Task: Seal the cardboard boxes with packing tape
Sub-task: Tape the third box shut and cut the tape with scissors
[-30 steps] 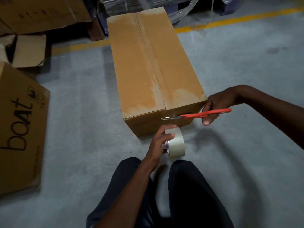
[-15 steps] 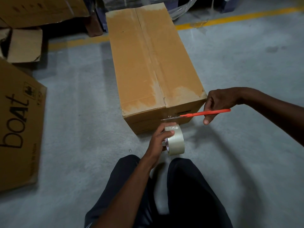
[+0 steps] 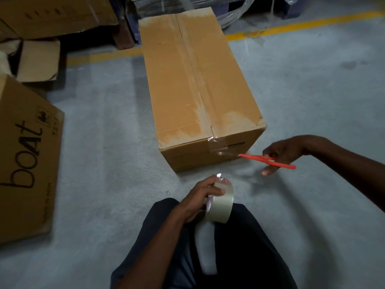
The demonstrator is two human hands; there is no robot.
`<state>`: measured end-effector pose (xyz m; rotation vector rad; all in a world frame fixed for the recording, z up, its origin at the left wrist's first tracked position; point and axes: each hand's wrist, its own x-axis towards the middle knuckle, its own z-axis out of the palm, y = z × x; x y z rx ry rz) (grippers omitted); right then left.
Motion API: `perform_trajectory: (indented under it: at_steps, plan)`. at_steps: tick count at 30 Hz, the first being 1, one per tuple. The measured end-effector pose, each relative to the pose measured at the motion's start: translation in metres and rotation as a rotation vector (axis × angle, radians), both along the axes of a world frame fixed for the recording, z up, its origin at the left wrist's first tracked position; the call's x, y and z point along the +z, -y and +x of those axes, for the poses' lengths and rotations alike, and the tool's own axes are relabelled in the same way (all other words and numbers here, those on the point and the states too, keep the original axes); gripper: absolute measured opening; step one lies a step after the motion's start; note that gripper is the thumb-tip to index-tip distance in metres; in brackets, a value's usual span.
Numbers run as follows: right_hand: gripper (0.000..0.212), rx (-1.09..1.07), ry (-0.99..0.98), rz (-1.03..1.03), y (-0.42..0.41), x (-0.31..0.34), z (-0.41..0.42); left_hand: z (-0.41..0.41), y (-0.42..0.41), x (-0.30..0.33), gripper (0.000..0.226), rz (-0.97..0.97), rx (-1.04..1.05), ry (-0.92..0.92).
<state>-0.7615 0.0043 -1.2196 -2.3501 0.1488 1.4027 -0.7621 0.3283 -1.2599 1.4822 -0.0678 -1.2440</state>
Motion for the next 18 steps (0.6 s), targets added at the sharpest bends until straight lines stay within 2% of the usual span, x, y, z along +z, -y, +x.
perform_trajectory:
  at_steps: [4, 6, 9, 10, 12, 13, 14, 17, 18]
  plan:
    - [0.082, 0.088, -0.033, -0.228, -0.005, -0.043, -0.023, -0.001, -0.016, 0.001, 0.033, -0.007, 0.010, -0.062]
    - [0.079, 0.099, 0.024, -0.392, -0.009, -0.067, -0.038, 0.002, -0.020, 0.003, 0.041, -0.001, 0.055, -0.045]
    - [0.069, 0.037, 0.021, -0.429, -0.021, -0.095, -0.054, 0.009, -0.023, 0.004, 0.041, -0.040, 0.134, -0.031]
    - [0.062, 0.026, -0.001, -0.409, -0.027, -0.092, -0.051, 0.011, -0.025, 0.006, 0.038, -0.061, 0.153, -0.032]
    - [0.030, 0.051, 0.012, -0.362, -0.038, -0.067, -0.038, 0.014, -0.027, 0.010, 0.036, -0.087, 0.181, -0.007]
    - [0.015, 0.030, 0.077, -0.293, -0.042, -0.048, -0.028, 0.016, -0.028, 0.012, 0.035, -0.097, 0.195, 0.014]
    - [0.017, -0.029, 0.203, -0.176, -0.046, -0.025, -0.017, 0.018, -0.030, 0.014, 0.036, -0.106, 0.207, 0.031]
    - [0.028, -0.257, 0.776, 0.242, -0.070, 0.038, 0.011, 0.020, -0.034, 0.018, 0.041, -0.124, 0.241, 0.060]
    - [0.030, -0.247, 0.900, 0.274, -0.078, 0.048, 0.023, 0.020, -0.035, 0.018, 0.039, -0.124, 0.248, 0.064]
